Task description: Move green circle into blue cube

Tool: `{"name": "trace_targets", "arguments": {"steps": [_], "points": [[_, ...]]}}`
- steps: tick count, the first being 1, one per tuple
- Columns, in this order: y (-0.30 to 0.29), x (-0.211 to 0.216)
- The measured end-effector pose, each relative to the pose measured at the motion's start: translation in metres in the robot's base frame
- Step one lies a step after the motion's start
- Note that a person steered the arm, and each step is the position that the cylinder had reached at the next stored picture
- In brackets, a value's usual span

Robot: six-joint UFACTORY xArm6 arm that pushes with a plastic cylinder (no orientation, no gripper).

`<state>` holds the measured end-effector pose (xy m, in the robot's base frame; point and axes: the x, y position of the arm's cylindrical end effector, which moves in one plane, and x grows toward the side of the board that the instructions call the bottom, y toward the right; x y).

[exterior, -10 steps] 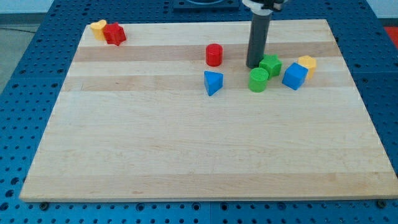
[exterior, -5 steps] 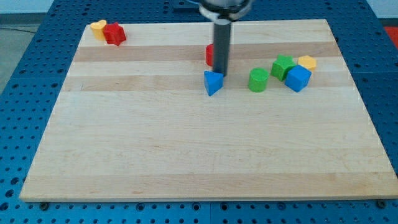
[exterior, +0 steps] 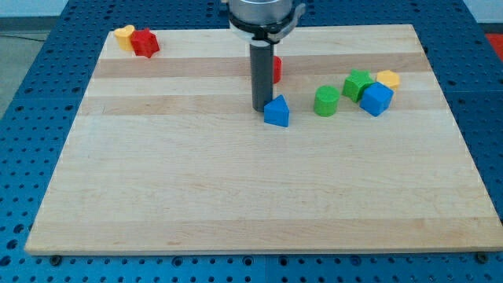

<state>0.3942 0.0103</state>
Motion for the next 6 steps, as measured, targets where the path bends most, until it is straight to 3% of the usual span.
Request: {"name": "trace_targets", "arguments": {"steps": [4, 6], "points": [[0.095, 0.0], [0.086, 0.001]]}}
